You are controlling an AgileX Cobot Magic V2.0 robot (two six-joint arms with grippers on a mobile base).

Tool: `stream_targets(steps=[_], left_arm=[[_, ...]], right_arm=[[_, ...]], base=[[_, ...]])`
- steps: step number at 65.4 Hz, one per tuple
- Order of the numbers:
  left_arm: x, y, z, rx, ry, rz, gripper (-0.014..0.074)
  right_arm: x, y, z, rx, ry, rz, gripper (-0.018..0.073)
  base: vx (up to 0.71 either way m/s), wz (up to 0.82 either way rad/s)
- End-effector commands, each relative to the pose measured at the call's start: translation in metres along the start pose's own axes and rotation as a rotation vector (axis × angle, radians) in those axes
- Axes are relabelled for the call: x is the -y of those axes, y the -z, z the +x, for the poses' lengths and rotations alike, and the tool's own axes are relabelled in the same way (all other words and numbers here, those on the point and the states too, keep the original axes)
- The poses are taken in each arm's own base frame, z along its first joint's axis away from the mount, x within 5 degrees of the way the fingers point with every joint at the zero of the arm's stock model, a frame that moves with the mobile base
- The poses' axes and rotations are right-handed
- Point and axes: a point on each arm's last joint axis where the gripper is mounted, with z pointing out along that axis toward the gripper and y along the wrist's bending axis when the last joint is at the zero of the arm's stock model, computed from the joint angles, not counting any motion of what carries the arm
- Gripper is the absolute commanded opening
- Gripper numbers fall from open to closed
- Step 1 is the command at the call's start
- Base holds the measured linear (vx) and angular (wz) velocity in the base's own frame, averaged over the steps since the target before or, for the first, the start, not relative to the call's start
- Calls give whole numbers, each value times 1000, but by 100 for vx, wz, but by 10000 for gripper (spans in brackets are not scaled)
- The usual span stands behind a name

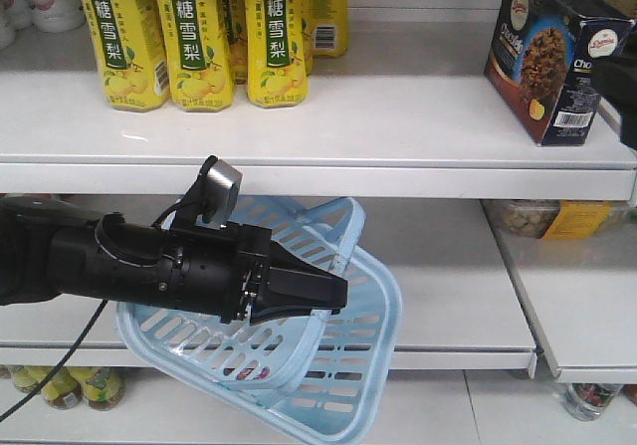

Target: Left arm holds basket, right arm returns cookies

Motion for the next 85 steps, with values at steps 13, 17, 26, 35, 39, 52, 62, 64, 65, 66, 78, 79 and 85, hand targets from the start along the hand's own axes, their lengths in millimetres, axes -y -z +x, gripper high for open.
stream_targets(steps=[13,17,26,35,39,52,62,64,65,66,78,79,85], left_arm=[[28,8,-19,157,-30,116,-6],[28,8,-19,157,-30,116,-6],[28,8,-19,157,-30,116,-6],[28,8,-19,157,-30,116,-6],[28,8,-19,157,-30,116,-6],[28,8,-19,157,-30,116,-6],[28,8,-19,157,-30,116,-6],[28,8,-19,157,-30,116,-6],[28,8,-19,157,-30,116,-6],[28,8,-19,157,-30,116,-6],[28,8,-19,157,-30,116,-6],[28,8,-19,157,-30,116,-6],[28,8,-19,157,-30,116,-6]], right_arm=[[14,84,-4,25,-32,209,571],[16,100,-2,38,-53,245,568],[13,132,17,94,-78,293,564],[0,139,58,162,-86,279,564],[-6,140,75,229,-91,266,564],[-25,125,120,457,-31,214,564],[-37,100,153,497,-12,155,564],[-40,95,160,496,-12,143,564],[-40,94,163,501,-11,139,564],[-41,92,165,505,-12,134,564],[-50,77,196,463,-21,99,541],[-50,76,198,459,-25,98,538],[-50,74,204,464,-135,82,501]], base=[[0,0],[0,0],[0,0],[0,0],[0,0],[0,0],[0,0],[0,0],[0,0],[0,0],[0,0],[0,0],[0,0]])
